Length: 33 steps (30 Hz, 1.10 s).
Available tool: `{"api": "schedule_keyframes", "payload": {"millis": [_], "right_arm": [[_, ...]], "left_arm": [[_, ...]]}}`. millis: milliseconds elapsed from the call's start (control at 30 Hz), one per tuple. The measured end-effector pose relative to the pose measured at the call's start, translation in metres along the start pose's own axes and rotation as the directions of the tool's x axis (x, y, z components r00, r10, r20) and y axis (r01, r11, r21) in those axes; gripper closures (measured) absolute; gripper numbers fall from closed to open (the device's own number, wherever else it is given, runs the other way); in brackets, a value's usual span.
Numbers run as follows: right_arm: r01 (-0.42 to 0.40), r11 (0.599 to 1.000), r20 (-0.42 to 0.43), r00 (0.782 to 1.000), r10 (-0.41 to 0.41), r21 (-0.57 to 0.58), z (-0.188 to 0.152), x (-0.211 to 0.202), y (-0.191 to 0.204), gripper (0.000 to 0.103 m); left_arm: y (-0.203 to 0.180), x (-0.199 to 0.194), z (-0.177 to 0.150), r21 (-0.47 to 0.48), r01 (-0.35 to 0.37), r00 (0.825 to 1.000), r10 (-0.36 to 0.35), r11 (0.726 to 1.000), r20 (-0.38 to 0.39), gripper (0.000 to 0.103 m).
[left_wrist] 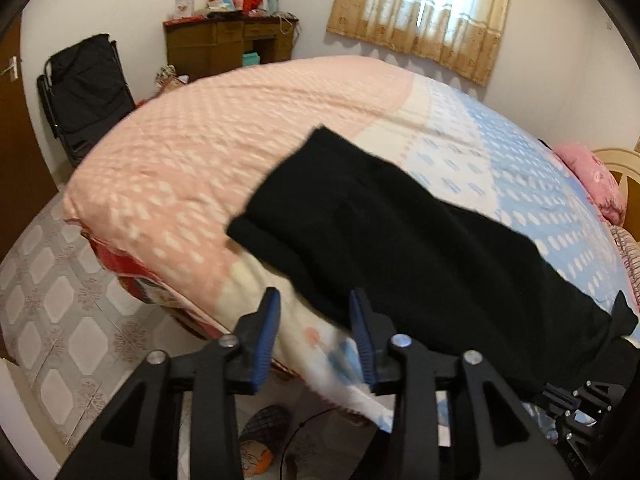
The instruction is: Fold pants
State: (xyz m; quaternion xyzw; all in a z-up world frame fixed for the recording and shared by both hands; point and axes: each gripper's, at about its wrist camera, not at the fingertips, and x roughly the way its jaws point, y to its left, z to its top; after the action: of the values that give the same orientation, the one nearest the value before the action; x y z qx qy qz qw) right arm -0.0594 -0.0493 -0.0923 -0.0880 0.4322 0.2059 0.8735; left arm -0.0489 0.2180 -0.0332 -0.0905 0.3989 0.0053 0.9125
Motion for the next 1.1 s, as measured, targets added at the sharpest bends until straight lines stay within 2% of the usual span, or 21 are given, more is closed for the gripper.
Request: {"api": "schedule_keyframes", "payload": {"millis": [100,133,167,233,300,333,367,433,500,533,600,667,800,900,1033,1100], "right_arm": [[-0.042,0.999,-0.015,0.999,0.043,0.018,0.005,-0.006,-0.006,0.093],[-0.067,0.997,-0.007,0.998,0.067,0.035,0.010,-0.012,-0.011,0.092],[-0.099,0.993,0.020,0.995,0.098,0.062,0.016,-0.023,-0.018,0.092],[-0.154,0.981,0.092,0.985,0.144,0.118,0.029,-0.043,-0.033,0.088],[-0.195,0.967,0.163,0.972,0.169,0.161,0.043,-0.057,-0.047,0.064],[-0.201,0.963,0.192,0.967,0.166,0.181,0.050,-0.060,-0.054,0.038],[-0.200,0.958,0.228,0.962,0.153,0.203,0.058,-0.063,-0.061,0.024],[-0.222,0.949,0.302,0.942,0.149,0.225,0.075,-0.063,-0.075,0.024],[-0.274,0.929,0.316,0.930,0.189,0.250,0.095,-0.046,-0.088,0.024],[-0.293,0.922,0.297,0.931,0.214,0.255,0.105,-0.031,-0.092,0.024],[-0.282,0.927,0.247,0.943,0.221,0.246,0.117,-0.004,-0.093,0.024],[-0.278,0.929,0.202,0.952,0.231,0.245,0.122,0.023,-0.094,0.024],[-0.334,0.902,0.136,0.942,0.307,0.272,0.117,0.046,-0.095,0.024],[-0.324,0.913,0.099,0.946,0.308,0.249,0.106,0.049,-0.079,0.024],[-0.372,0.898,0.080,0.928,0.364,0.235,0.096,0.041,-0.066,0.024],[-0.383,0.897,0.061,0.923,0.379,0.223,0.095,0.043,-0.064,0.024]], "left_arm": [[-0.006,-0.011,0.016,0.019,0.000,0.998,-0.002,1.000,0.071,0.054],[-0.011,-0.013,0.023,0.025,0.000,0.995,-0.003,1.000,0.098,0.046],[-0.017,-0.013,0.030,0.029,-0.005,0.992,0.001,1.000,0.127,0.037],[-0.027,-0.008,0.043,0.028,-0.041,0.985,0.035,0.999,0.169,0.031],[-0.034,0.003,0.052,0.024,-0.060,0.982,0.055,0.998,0.178,0.031],[-0.037,0.009,0.053,0.021,-0.060,0.983,0.056,0.998,0.177,0.031],[-0.040,0.015,0.051,0.020,-0.063,0.983,0.058,0.998,0.173,0.031],[-0.046,0.028,0.044,0.031,-0.076,0.986,0.071,0.997,0.152,0.031],[-0.049,0.036,0.032,0.041,-0.100,0.987,0.094,0.994,0.127,0.031],[-0.048,0.037,0.026,0.041,-0.108,0.987,0.102,0.993,0.121,0.031],[-0.047,0.040,0.015,0.045,-0.118,0.987,0.112,0.992,0.117,0.031],[-0.051,0.037,0.007,0.088,-0.155,0.980,0.142,0.984,0.142,0.031],[-0.055,0.036,0.002,0.147,-0.191,0.974,0.168,0.971,0.152,0.030],[-0.057,0.038,0.001,0.156,-0.189,0.975,0.166,0.969,0.150,0.022],[-0.069,0.047,-0.001,0.173,-0.206,0.974,0.184,0.963,0.133,0.001],[-0.070,0.050,-0.003,0.154,-0.221,0.972,0.204,0.963,0.118,0.000]]}}
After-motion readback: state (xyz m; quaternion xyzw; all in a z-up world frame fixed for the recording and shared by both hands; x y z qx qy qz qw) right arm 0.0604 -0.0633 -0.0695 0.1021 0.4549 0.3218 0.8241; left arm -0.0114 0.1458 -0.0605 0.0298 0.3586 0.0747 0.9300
